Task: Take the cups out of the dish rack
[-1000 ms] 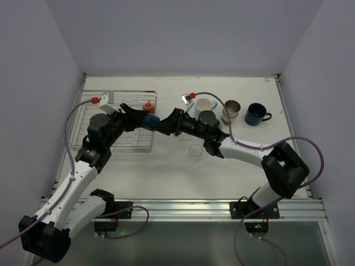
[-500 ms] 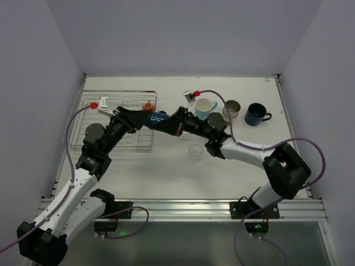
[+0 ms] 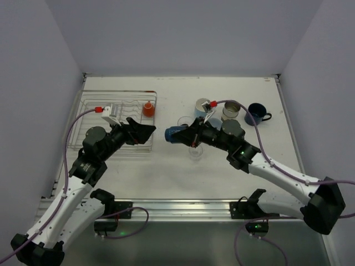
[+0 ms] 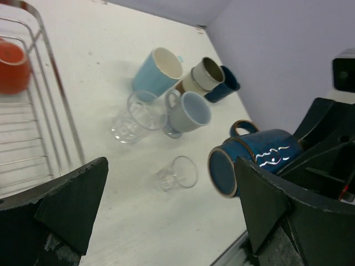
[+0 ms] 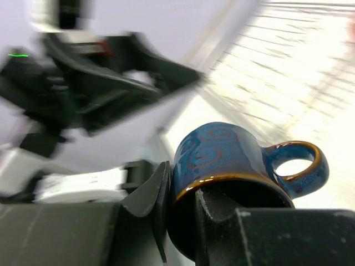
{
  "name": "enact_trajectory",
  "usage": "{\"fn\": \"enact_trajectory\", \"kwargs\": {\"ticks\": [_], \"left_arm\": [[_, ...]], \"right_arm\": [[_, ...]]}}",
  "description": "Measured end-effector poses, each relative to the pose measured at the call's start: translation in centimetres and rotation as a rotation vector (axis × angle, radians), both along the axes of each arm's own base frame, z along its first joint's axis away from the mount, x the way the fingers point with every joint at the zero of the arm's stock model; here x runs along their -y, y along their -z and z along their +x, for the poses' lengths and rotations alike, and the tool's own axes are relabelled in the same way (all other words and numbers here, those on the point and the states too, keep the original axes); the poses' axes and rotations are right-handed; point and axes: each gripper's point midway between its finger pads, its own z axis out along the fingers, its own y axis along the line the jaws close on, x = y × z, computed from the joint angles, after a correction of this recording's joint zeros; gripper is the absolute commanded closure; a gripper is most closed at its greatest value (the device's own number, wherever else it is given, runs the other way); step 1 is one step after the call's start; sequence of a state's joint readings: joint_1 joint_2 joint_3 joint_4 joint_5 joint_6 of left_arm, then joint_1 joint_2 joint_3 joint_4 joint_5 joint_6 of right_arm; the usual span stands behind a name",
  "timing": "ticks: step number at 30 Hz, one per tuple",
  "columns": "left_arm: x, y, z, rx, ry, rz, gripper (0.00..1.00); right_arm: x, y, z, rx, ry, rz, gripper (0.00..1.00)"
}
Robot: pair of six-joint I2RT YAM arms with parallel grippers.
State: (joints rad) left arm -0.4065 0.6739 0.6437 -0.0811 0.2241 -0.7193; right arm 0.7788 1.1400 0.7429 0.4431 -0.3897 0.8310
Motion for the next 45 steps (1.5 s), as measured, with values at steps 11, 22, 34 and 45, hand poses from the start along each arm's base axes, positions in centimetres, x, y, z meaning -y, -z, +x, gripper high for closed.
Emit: {"fn": "enact_trajectory", "kwargs": {"ticks": [11, 22, 34, 45], "left_arm": [[-3.7, 1.8, -1.2, 0.063, -0.039, 0.354, 0.0], [-4.6, 6.2, -1.3, 0.007, -0.036, 0.449, 0.0], [-5.0, 7.8, -0.5, -0.045, -0.059, 0.493, 0.01], [-4.2, 7.7, 2.7, -0.134, -0.126, 0.449, 0.17]], "right_arm": [[16.6, 12.4, 3.9, -0.203, 0.534, -0.692, 1.0], [18.4, 23.1, 2.7, -0.449, 0.424, -1.055, 0.97], [16.8, 23.3, 3.5, -0.41, 0.398, -1.086, 0.42], [15.7, 14.4, 3.8, -0.181, 0.445, -0.83, 0.42]]}}
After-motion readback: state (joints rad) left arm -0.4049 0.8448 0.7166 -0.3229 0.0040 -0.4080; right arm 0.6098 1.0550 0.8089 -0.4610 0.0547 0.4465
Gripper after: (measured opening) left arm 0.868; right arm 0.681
